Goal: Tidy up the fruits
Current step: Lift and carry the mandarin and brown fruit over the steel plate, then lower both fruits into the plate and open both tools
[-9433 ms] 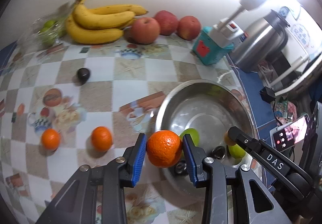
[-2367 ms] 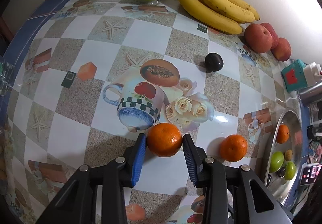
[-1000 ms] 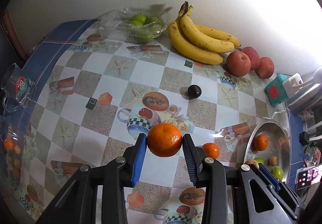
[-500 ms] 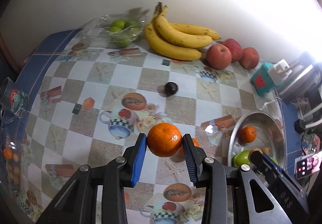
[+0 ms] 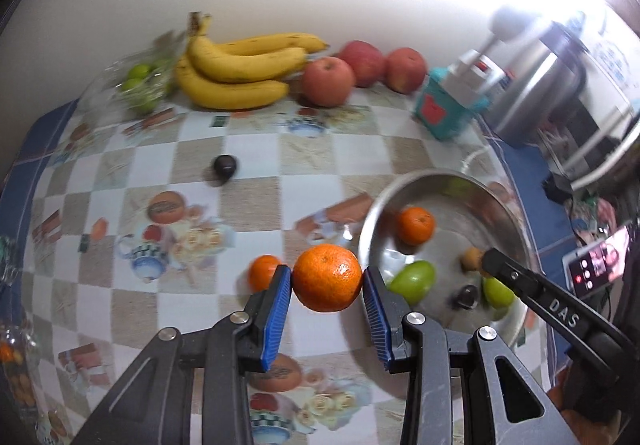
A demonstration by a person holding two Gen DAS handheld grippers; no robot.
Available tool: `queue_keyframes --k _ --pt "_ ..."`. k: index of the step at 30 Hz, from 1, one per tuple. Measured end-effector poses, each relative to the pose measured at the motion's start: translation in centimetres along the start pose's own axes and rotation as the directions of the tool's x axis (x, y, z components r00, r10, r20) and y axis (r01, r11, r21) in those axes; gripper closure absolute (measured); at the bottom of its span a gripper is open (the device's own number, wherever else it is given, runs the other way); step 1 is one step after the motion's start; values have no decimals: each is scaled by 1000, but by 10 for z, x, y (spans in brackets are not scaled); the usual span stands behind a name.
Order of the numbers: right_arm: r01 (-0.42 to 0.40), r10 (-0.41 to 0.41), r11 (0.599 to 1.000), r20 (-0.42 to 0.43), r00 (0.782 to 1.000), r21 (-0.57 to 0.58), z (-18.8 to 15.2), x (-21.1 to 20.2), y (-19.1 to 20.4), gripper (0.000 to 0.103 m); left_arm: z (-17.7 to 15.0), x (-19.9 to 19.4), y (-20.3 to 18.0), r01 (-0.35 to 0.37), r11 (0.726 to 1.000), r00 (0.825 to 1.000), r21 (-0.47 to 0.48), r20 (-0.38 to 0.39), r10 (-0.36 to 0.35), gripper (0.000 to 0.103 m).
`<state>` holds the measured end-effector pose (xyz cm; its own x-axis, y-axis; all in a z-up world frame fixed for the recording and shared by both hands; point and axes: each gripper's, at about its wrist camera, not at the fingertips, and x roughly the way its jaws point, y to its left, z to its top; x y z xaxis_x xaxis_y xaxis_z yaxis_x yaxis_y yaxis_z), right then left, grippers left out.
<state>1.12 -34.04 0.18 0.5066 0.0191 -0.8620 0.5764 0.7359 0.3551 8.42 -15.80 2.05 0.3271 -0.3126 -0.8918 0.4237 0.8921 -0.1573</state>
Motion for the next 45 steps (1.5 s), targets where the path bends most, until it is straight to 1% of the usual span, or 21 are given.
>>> queue_keyframes --k 5,12,22,29,36,45 --pt "3 -3 1000 9 1000 21 2 2 -9 78 2 12 -21 11 998 1000 62 11 -11 64" --pt "13 -13 1000 6 1000 19 3 9 -12 78 2 31 -35 32 994 999 108 6 -33 64" --pt "56 -56 998 3 998 1 3 17 -12 78 5 45 -44 57 990 998 131 19 -60 63" --pt "59 -59 998 1 998 -3 3 21 -11 78 5 49 -49 65 987 997 149 26 -70 63" --pt "72 -72 997 -16 997 -2 1 28 -11 78 3 60 -51 61 986 998 152 9 -63 63" --pt "86 -86 996 -37 996 8 -1 35 -14 78 1 64 -53 58 985 998 165 2 -59 64"
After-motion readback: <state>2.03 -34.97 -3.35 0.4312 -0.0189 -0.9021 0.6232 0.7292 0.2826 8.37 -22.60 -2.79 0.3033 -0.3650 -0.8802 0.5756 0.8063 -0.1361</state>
